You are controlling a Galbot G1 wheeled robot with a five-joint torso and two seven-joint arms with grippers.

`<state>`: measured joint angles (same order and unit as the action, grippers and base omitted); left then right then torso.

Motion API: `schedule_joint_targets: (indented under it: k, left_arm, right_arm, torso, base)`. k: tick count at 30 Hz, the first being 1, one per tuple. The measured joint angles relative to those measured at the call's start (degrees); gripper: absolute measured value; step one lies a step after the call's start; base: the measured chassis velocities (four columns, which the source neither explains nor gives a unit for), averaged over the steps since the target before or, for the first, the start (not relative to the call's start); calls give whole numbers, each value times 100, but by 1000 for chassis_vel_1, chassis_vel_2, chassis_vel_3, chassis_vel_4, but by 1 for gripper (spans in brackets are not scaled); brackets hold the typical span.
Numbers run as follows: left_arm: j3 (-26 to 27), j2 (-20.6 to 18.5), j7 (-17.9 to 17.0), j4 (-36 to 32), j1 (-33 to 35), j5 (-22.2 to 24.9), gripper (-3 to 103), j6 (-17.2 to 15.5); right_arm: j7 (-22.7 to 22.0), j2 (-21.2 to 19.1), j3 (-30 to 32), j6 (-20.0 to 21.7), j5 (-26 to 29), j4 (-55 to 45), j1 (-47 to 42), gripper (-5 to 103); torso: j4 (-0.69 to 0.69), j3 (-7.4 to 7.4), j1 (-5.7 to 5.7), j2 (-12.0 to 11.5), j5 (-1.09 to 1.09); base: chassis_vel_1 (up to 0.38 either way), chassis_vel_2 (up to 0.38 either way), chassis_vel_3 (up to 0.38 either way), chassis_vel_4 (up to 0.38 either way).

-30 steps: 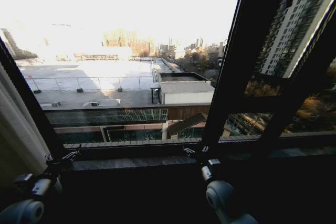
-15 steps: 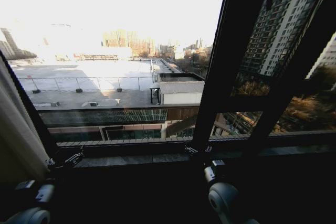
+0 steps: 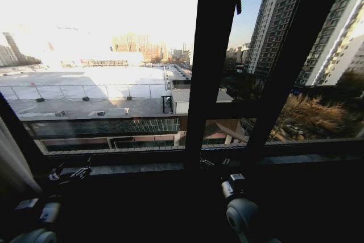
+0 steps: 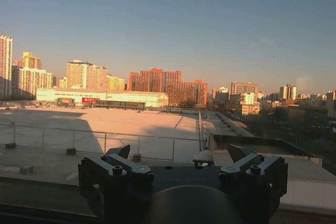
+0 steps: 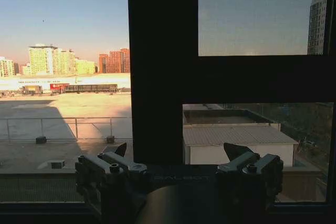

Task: Open the curtains by pulling them apart, changing their state from closed to fully open.

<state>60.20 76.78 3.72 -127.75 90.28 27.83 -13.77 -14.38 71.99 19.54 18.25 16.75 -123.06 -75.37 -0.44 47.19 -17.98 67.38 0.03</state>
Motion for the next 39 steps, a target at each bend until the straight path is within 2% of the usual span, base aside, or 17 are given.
schedule_joint_targets:
  k: [15, 19, 24, 29, 33, 39]
  left_arm:
    - [-34, 73, 10, -63, 3, -96, 100, -14]
    - [-19, 3, 13, -22, -41, -93, 100, -25]
    - [17, -69, 13, 68, -140, -59, 100, -79]
    - [39, -110, 17, 140, -151, 32, 100, -81]
    - [58, -168, 23, 222, -166, 83, 100, -67]
    - [43, -201, 34, 327, -196, 92, 100, -32]
  right_arm:
    - [0, -104, 29, -8, 206, 51, 40, 100]
    - [-2, -102, 32, -8, 230, 82, 67, 100]
    - [-7, -149, 39, -7, 261, 122, 148, 100]
    - [-18, -161, 37, 15, 265, 151, 175, 100]
    - [-27, -128, 28, 29, 249, 160, 168, 100]
    - [-41, -70, 24, 33, 230, 170, 137, 100]
  torso:
    - [0, 0, 0, 0, -4]
    - [-1, 0, 0, 0, 1]
    - [1, 0, -1, 0, -5]
    - [-3, 0, -1, 0, 3]
    - [0, -1, 0, 1, -3]
    - [0, 0, 0, 0, -1]
  base:
    - [-266, -454, 253, 460]
    - [-231, -474, 220, 472]
    - [-233, -460, 230, 478]
    - [-196, -462, 208, 467]
    - [-184, -460, 173, 464]
    - [-50, -382, 73, 376]
